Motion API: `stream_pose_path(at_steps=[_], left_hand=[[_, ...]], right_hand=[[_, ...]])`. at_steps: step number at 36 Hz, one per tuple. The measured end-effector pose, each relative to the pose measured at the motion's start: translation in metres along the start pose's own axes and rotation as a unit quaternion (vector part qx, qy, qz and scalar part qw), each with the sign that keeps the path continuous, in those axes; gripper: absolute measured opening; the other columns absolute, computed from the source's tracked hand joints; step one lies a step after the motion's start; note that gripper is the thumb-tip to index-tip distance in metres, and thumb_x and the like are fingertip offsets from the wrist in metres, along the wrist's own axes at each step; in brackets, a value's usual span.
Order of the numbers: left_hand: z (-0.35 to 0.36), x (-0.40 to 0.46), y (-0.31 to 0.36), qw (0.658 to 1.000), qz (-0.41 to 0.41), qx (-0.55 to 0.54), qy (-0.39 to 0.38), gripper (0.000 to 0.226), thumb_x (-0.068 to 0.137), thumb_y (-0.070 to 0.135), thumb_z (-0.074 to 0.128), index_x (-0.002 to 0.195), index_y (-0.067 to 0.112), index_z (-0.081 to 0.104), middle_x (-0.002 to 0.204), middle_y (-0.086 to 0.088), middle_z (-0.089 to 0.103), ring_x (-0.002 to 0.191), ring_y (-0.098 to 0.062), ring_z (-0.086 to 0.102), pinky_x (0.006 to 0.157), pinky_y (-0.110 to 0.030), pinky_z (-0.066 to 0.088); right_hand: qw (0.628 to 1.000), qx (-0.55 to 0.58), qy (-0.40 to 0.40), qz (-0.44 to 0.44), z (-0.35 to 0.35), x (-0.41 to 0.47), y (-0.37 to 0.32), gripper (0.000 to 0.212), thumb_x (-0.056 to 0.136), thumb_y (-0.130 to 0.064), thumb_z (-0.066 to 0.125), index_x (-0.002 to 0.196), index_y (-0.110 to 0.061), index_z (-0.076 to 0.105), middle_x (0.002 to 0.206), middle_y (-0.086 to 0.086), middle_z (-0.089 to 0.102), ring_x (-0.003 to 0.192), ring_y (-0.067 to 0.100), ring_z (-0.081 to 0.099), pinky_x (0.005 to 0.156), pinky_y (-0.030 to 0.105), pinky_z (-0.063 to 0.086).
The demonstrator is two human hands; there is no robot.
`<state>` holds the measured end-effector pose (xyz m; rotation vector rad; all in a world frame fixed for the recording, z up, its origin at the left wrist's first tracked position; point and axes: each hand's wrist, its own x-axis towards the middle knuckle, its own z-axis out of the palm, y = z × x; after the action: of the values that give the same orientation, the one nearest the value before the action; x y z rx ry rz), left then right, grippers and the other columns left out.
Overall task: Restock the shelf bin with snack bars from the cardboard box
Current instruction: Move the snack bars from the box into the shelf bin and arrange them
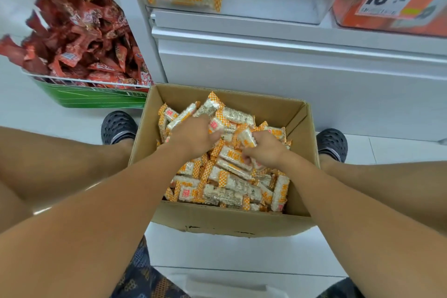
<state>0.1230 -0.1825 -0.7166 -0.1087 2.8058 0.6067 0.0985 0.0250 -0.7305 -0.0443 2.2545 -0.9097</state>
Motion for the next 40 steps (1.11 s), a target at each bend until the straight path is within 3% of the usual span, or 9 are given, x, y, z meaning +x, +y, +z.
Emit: stream_pose_path(at_steps=[6, 8, 12, 15, 20, 24, 31, 37, 40], left_hand=[[0.005, 0.0, 0.015, 0.901, -0.157, -0.397, -0.075, 0.043, 0.103, 0.039, 0.044, 0.137, 0.014, 0.053, 0.108, -0.011, 0.063, 0.099, -0.028, 0.061, 0.09, -0.042, 0.051], [0.004, -0.005, 0.02, 0.809, -0.201, -0.539, -0.122, 0.034, 0.104, 0.033, 0.043, 0.127, 0.013, 0.057, 0.092, -0.01, 0.07, 0.082, -0.027, 0.067, 0.089, -0.051, 0.056], [0.002, -0.007, 0.023, 0.764, -0.194, -0.596, -0.151, 0.031, 0.103, 0.035, 0.048, 0.122, 0.014, 0.061, 0.113, -0.013, 0.072, 0.091, -0.028, 0.071, 0.086, -0.049, 0.058], [0.001, -0.009, 0.028, 0.774, -0.171, -0.582, -0.183, 0.048, 0.097, 0.038, 0.059, 0.139, 0.014, 0.052, 0.133, -0.012, 0.062, 0.111, -0.024, 0.064, 0.098, -0.044, 0.05], [0.012, -0.002, 0.018, 0.808, -0.161, -0.541, -0.17, 0.119, 0.061, 0.046, 0.09, 0.156, 0.018, 0.024, 0.157, -0.003, 0.037, 0.143, -0.019, 0.034, 0.114, -0.036, 0.028], [0.016, 0.0, 0.014, 0.843, -0.166, -0.489, -0.15, 0.098, 0.063, 0.044, 0.092, 0.141, 0.02, 0.037, 0.127, 0.01, 0.052, 0.117, -0.012, 0.049, 0.096, -0.03, 0.039], [0.01, -0.006, 0.013, 0.872, -0.179, -0.436, -0.132, 0.106, 0.078, 0.042, 0.081, 0.157, 0.023, 0.012, 0.159, -0.008, 0.029, 0.139, -0.029, 0.038, 0.109, -0.045, 0.036], [0.008, -0.011, 0.006, 0.921, -0.193, -0.331, -0.076, 0.083, 0.087, 0.031, 0.076, 0.153, 0.018, 0.027, 0.148, -0.01, 0.042, 0.11, -0.029, 0.055, 0.063, -0.031, 0.046], [0.005, -0.015, 0.004, 0.928, -0.203, -0.308, -0.044, 0.089, 0.084, 0.027, 0.079, 0.154, 0.014, 0.026, 0.154, -0.004, 0.037, 0.121, -0.032, 0.054, 0.067, -0.039, 0.056]], right_hand=[[0.973, 0.225, -0.036, 0.033, -0.003, 0.002, 0.001, 0.078, 0.088, -0.039, 0.074, 0.148, -0.002, 0.038, 0.153, 0.006, 0.04, 0.128, 0.028, 0.051, 0.085, 0.041, 0.054], [0.952, 0.303, -0.03, 0.041, 0.001, 0.003, -0.003, 0.064, 0.085, -0.034, 0.078, 0.137, -0.009, 0.051, 0.137, 0.0, 0.054, 0.111, 0.021, 0.057, 0.08, 0.039, 0.051], [0.915, 0.399, 0.013, 0.053, 0.005, 0.005, -0.01, 0.047, 0.079, -0.029, 0.083, 0.112, -0.004, 0.062, 0.098, 0.008, 0.069, 0.07, 0.017, 0.057, 0.053, 0.025, 0.044], [0.889, 0.453, 0.008, 0.064, 0.002, 0.004, -0.016, 0.074, 0.07, -0.028, 0.086, 0.128, 0.006, 0.056, 0.109, 0.015, 0.072, 0.073, 0.015, 0.066, 0.054, 0.022, 0.053], [0.917, 0.382, 0.075, 0.09, 0.001, 0.006, -0.019, 0.049, 0.074, -0.024, 0.089, 0.109, 0.003, 0.069, 0.091, 0.02, 0.071, 0.057, 0.017, 0.06, 0.052, 0.025, 0.056], [0.917, 0.395, 0.028, 0.057, 0.0, 0.004, -0.03, 0.027, 0.086, -0.021, 0.078, 0.096, 0.002, 0.068, 0.073, 0.01, 0.063, 0.056, 0.016, 0.064, 0.059, 0.027, 0.06], [0.919, 0.389, -0.056, 0.034, -0.007, -0.001, -0.033, 0.021, 0.095, -0.014, 0.067, 0.104, 0.005, 0.071, 0.085, 0.018, 0.074, 0.077, 0.026, 0.075, 0.075, 0.036, 0.063], [0.999, -0.039, -0.029, -0.023, 0.014, 0.004, -0.002, 0.02, 0.081, -0.018, 0.083, 0.096, -0.006, 0.076, 0.089, 0.002, 0.071, 0.084, 0.02, 0.068, 0.077, 0.035, 0.059], [0.99, -0.128, -0.037, -0.042, 0.033, 0.0, 0.007, 0.033, 0.077, -0.028, 0.086, 0.102, -0.011, 0.074, 0.084, -0.004, 0.065, 0.083, 0.017, 0.063, 0.072, 0.029, 0.049]])
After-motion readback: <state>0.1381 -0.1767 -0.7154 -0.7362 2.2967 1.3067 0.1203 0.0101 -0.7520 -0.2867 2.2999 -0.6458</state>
